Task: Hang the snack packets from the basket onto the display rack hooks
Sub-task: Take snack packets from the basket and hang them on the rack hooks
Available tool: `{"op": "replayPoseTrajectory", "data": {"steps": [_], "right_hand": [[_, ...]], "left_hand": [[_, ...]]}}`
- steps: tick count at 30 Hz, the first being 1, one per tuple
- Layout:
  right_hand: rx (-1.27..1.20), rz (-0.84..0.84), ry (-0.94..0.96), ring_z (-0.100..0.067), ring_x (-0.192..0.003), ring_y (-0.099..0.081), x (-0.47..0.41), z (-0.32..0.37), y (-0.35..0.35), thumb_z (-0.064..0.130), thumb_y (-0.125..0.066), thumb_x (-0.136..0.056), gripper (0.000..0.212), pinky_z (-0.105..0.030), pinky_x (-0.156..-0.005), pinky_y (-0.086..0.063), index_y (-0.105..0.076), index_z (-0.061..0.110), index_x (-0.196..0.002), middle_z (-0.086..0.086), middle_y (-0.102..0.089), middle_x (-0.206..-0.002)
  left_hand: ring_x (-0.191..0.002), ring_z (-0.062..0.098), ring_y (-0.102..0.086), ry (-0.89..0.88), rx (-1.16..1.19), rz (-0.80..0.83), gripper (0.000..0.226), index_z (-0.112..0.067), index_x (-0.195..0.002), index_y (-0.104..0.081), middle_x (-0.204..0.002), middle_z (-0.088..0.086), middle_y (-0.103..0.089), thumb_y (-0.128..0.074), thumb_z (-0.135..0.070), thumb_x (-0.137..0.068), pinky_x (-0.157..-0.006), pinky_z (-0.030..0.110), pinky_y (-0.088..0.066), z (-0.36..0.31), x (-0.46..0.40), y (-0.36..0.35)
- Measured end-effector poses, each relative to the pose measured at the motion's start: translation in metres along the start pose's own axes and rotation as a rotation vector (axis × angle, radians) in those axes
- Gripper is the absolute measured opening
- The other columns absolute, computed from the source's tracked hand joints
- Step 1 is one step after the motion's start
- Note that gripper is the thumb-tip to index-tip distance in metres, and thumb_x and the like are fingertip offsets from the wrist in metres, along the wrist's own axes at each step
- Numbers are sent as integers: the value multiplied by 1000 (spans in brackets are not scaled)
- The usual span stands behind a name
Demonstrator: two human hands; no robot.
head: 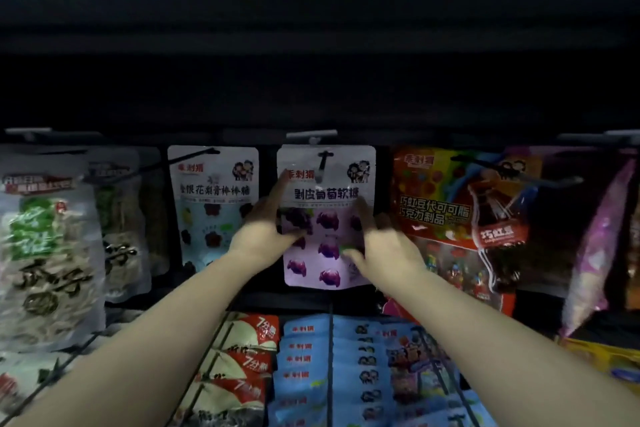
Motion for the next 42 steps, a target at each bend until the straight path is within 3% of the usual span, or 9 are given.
{"op": "replayPoseTrajectory", "data": {"steps": [5,9,11,15,18,25,32,36,42], "right_hand": [[149,-58,-34,-34,-121,-47,-24,0,-22,33,-52,-94,86,-40,-84,-49,10,16,-152,-16,-31,-145],[236,-219,-23,-36,-107,-56,-31,1,-26,25,-68,-80,88,-40,-73,-52,-20,5,-151,-20,-50,-129],[147,-137,-67,-37,-118,-46,-25,4,-24,20,-55,-90,78,-42,-81,-48,-10,8,-152,-21,-38,-138],[118,-74,-70,-40,-124,-34,-1,8,-19,7,-62,-83,67,-47,-86,-48,-32,11,-143,-19,-14,-148],[105,-98,-13,-37,-119,-35,19,10,-9,2,-61,-83,54,-44,-83,-48,-41,9,-133,-19,-21,-142],[172,-331,203,-32,-84,-56,66,-9,16,22,-61,-85,22,-37,-60,-46,-59,6,-99,-12,-56,-95],[411,-448,36,-32,-70,-56,134,-126,67,26,-53,-81,19,-37,-54,-45,-59,8,-85,-9,-55,-78],[530,-414,-156,-35,-76,-60,147,-220,97,36,-74,-73,37,-39,-57,-49,-60,7,-92,-12,-58,-84],[412,-226,-311,-33,-117,-46,119,-315,116,71,-45,-82,78,-42,-93,-42,-37,12,-132,-13,-49,-124]], "left_hand": [[-111,28,-60,27,-30,8,104,-55,-147,0,-145,7,-45,-74,-20,-83,-90,47,-54,5,-25,-17],[-111,31,-60,56,-107,-4,103,-59,-143,6,-148,7,-43,-71,-25,-85,-85,46,-55,9,-29,-24],[-116,33,-57,69,-140,-9,104,-59,-143,8,-150,7,-38,-72,-31,-82,-87,46,-53,8,-21,-24],[-119,39,-50,-9,-389,-128,88,-32,-151,-26,-145,13,-32,-75,-35,-77,-79,48,-54,3,8,-14],[-114,41,-52,-11,-510,-106,66,-25,-143,-41,-137,15,-40,-68,-38,-84,-78,47,-54,-5,20,-7],[-84,38,-65,-346,-344,-157,30,-10,-110,-68,-92,15,-70,-63,-31,-88,-66,41,-54,-51,42,-15],[-91,24,-65,-697,-253,-138,47,-18,-108,-71,-97,-2,-69,-41,-49,-89,-62,32,-55,-144,58,-63],[-95,21,-65,-672,-235,-164,53,-21,-111,-70,-102,-5,-69,-37,-56,-87,-56,31,-53,-196,64,-109],[-113,24,-62,-369,-247,-144,72,-23,-145,-41,-133,1,-60,-46,-66,-88,-72,35,-55,-272,61,-161]]}}
Point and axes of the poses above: each hand's wrist, its own x-axis away from the middle knuckle, its own y-axis out of the back of the hand, z = x × y, the point moved 1 cm from there along -x, towards the middle knuckle
